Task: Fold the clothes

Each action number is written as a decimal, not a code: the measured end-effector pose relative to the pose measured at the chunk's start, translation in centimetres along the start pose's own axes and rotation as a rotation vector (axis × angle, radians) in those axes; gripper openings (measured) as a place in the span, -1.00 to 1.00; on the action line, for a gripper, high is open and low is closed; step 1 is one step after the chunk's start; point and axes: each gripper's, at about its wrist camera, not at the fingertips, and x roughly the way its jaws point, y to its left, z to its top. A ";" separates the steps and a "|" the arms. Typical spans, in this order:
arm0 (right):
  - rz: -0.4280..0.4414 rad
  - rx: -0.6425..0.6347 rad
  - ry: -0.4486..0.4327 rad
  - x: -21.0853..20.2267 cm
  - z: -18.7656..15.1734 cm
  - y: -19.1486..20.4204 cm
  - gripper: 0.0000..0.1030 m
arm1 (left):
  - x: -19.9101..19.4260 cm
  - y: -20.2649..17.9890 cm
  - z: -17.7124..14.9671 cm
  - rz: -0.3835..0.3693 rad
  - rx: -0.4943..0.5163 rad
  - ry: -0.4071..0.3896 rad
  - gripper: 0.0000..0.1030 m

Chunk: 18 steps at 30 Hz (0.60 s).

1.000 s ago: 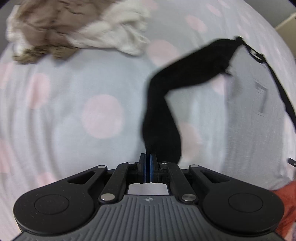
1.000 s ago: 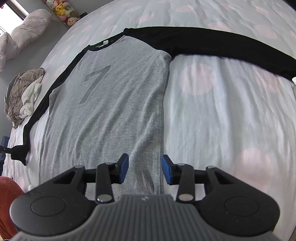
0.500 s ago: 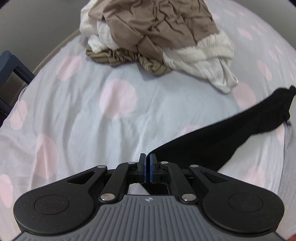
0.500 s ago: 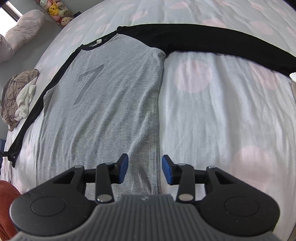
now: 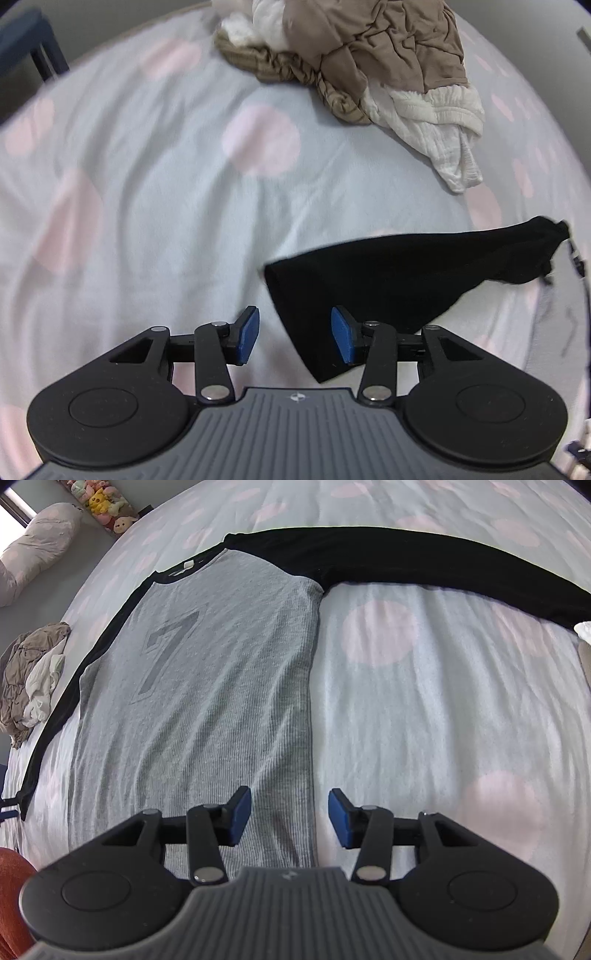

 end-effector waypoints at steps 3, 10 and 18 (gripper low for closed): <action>-0.010 0.001 -0.001 0.0 0.0 0.1 0.04 | 0.5 -0.4 -0.4 0.002 0.012 -0.022 -0.22; -0.021 0.000 -0.006 -0.2 -0.2 0.1 0.08 | -0.6 -2.3 0.4 0.017 0.080 -0.070 -0.90; -0.019 -0.001 0.002 0.1 0.0 0.1 0.08 | -5.1 -4.1 3.3 -0.051 0.083 -0.167 -0.95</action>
